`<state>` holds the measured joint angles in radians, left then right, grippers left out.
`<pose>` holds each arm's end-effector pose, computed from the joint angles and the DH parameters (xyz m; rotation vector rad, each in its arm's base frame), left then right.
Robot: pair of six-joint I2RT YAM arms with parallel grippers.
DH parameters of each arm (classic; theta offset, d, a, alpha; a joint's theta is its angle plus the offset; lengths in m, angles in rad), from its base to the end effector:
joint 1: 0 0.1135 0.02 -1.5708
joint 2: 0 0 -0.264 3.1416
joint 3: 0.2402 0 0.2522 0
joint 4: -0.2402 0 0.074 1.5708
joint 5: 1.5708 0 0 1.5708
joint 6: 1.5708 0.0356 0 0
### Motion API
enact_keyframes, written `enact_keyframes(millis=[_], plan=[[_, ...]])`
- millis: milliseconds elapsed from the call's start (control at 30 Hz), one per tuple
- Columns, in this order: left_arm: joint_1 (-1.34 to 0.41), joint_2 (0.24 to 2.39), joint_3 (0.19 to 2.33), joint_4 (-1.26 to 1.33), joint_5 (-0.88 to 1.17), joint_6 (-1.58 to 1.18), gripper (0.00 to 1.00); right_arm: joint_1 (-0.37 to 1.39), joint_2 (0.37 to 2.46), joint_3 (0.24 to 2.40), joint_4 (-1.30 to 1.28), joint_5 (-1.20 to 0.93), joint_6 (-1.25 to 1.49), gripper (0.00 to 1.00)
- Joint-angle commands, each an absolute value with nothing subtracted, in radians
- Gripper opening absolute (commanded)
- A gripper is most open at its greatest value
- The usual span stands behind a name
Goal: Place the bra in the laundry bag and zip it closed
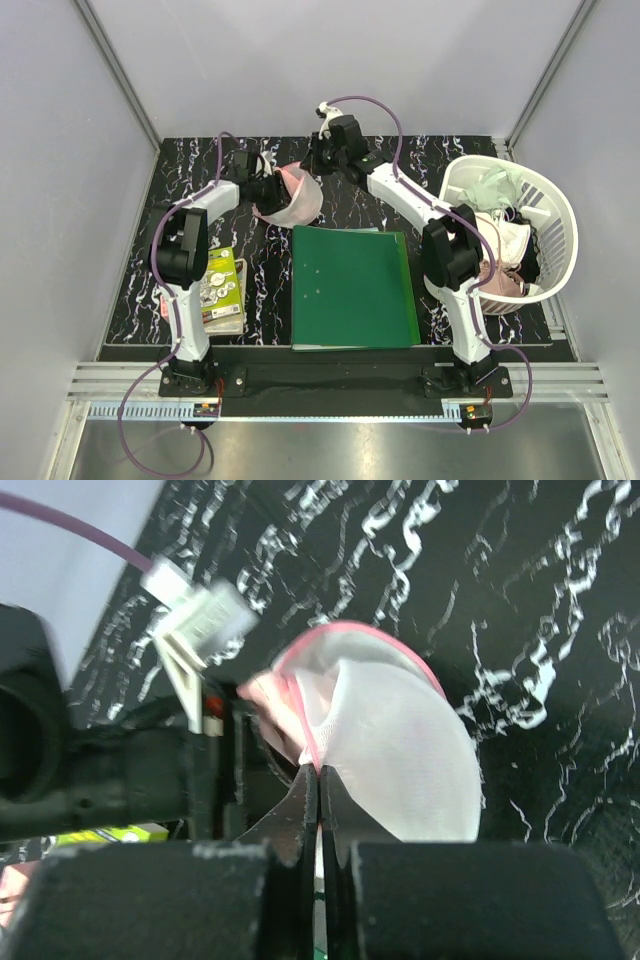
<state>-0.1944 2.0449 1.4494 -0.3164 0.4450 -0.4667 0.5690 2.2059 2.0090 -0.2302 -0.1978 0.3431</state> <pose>0.4307 -0.1004 0.1767 -0.1500 2.5413 -0.8248 0.4408 0.2902 0.2918 -0.3650 2.0438 0.7718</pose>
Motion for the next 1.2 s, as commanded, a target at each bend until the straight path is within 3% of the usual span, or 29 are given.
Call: enact_keyframes(millis=[0, 67, 167, 400, 633, 1033, 1100, 1133, 1167], plan=[[-0.181, 1.948, 1.499, -0.298, 0.457, -0.459, 0.56, 0.561, 2.169, 1.948, -0.186, -0.156, 0.33, 0.0], [-0.161, 1.89, 1.488, -0.304, 0.471, -0.465, 0.66, 0.555, 2.164, 1.912, -0.173, -0.169, 0.334, 0.0], [-0.117, 1.833, 1.444, -0.305, 0.476, -0.489, 0.69, 0.546, 2.158, 1.881, -0.152, -0.192, 0.337, 0.0], [-0.002, 1.749, 1.302, -0.25, 0.43, -0.589, 0.6, 0.541, 2.14, 1.858, -0.121, -0.219, 0.324, 0.0], [0.014, 1.911, 1.459, -0.227, 0.549, -0.624, 0.59, 0.541, 2.141, 1.862, -0.115, -0.241, 0.318, 0.0], [-0.031, 2.154, 1.689, -0.239, 0.543, -0.65, 0.58, 0.538, 2.152, 1.878, -0.112, -0.261, 0.307, 0.0], [-0.032, 2.181, 1.715, -0.248, 0.537, -0.643, 0.52, 0.538, 2.152, 1.882, -0.11, -0.258, 0.301, 0.0], [-0.029, 2.219, 1.738, -0.261, 0.546, -0.635, 0.45, 0.538, 2.151, 1.884, -0.11, -0.256, 0.298, 0.0], [-0.029, 2.233, 1.787, -0.276, 0.555, -0.626, 0.27, 0.538, 2.154, 1.891, -0.11, -0.255, 0.292, 0.0]])
